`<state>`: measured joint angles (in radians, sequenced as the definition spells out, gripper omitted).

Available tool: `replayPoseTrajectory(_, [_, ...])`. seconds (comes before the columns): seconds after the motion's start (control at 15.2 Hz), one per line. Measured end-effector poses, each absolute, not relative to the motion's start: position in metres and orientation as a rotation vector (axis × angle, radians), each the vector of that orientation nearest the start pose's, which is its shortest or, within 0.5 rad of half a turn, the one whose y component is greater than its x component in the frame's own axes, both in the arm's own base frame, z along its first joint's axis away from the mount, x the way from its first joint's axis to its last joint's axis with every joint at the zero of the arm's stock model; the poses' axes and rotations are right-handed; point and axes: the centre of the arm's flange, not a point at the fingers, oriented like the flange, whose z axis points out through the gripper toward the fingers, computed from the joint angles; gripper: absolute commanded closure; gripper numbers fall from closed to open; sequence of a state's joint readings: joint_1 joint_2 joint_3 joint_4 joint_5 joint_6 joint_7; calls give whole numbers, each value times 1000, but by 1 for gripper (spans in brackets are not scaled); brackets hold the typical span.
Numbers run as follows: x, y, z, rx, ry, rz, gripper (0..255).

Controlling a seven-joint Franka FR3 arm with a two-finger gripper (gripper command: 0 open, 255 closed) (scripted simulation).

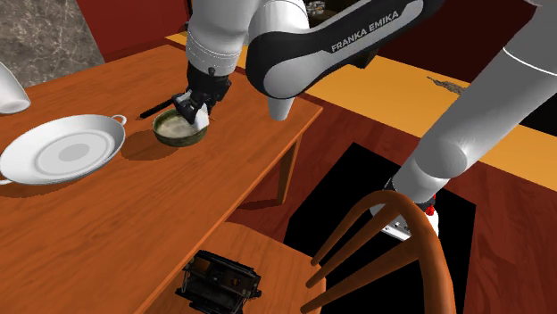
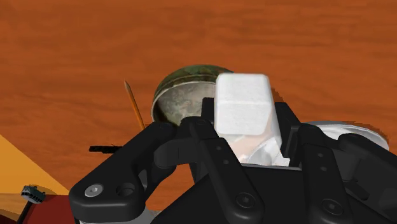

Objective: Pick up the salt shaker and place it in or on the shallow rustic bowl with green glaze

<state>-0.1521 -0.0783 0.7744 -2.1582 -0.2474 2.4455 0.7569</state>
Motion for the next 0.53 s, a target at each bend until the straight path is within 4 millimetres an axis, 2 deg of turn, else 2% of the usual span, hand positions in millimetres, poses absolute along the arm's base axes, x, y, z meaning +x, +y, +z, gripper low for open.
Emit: replayPoseTrajectory(0.53, [553, 312, 454, -3047, -55, -641, 255])
